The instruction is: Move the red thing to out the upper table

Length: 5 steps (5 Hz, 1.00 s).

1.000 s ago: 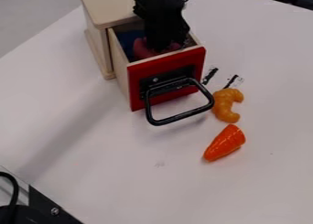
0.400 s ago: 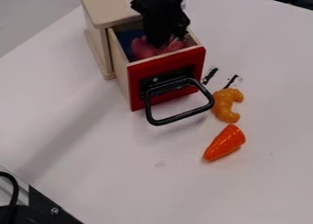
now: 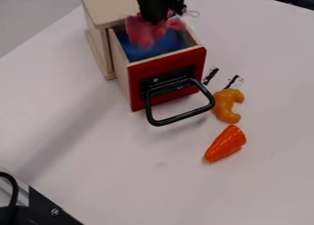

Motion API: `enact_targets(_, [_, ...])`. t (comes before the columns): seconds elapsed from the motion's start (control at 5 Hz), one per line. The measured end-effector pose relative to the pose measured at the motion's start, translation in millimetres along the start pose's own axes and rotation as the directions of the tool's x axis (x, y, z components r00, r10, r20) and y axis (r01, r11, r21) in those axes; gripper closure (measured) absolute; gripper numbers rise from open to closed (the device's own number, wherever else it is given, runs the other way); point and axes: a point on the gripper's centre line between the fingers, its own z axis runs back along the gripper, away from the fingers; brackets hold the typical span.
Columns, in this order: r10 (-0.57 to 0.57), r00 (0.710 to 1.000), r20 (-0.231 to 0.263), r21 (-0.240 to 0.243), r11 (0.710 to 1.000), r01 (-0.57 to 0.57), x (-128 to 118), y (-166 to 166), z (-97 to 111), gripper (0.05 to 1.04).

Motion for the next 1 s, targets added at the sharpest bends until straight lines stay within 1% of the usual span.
enact_targets(0.2, [0.053,0.998,0.04,0.01,0.999,-0.054,-16.6,13.7,20.9,1.005])
enact_targets(0.4, [0.154,0.987,0.055,0.024,0.988,-0.155,-42.0,32.8,33.7,1.005])
enact_targets(0.6, [0.239,0.971,0.029,0.039,0.97,-0.24,-66.3,46.8,30.5,1.005])
enact_targets(0.8, [0.31,0.951,-0.002,0.069,0.948,-0.309,-89.4,58.3,17.5,1.005])
enact_targets(1.0, [0.393,0.919,-0.044,0.066,0.919,-0.39,-112.2,65.2,-9.4,1.005])
